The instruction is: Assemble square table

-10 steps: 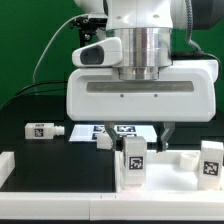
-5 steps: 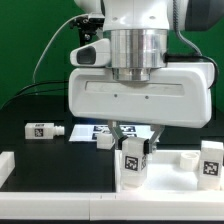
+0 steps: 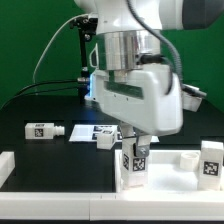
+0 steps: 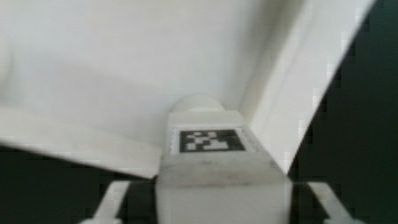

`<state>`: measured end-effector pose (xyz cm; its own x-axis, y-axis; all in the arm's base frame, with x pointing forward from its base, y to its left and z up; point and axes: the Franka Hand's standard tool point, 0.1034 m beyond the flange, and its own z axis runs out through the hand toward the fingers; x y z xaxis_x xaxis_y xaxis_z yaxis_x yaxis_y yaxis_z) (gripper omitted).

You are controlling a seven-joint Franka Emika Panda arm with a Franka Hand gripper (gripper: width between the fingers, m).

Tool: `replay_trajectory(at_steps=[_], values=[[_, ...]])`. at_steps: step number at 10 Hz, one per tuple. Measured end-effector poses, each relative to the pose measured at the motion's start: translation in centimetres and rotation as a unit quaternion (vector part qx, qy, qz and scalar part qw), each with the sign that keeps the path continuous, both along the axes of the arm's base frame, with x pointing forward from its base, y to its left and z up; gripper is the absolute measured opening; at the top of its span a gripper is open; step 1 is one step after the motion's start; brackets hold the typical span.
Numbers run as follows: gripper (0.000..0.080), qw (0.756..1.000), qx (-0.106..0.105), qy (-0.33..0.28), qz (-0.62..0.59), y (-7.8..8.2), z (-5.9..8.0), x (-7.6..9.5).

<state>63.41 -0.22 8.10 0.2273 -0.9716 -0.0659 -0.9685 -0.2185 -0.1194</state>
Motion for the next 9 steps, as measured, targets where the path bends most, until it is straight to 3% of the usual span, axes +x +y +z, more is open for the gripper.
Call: replay_trajectory(at_steps=[2,3,4,5,6,8,9], values=[[0.0288,1.0,-0.004,-0.002,0.03,0.05,-0.08,-0.08],[0.0459,0.994,-0.023,-0.003,0.11,0.27,-0.15,-0.18],[0.058,0.98,-0.035,-0.007,0.197,0.53,-0.17,-0.21],[0.058,0.954,-0.046,-0.014,0.296,0.6,-0.13,-0.22],[0.0633,0.933,-0.051,-0.019,0.357,0.55,-0.12,-0.22],[0.0647,0.918,-0.054,-0.021,0.391,0.49,-0.16,-0.22],[0.0649,0.887,-0.066,-0.026,0.456,0.3,-0.09,-0.05]])
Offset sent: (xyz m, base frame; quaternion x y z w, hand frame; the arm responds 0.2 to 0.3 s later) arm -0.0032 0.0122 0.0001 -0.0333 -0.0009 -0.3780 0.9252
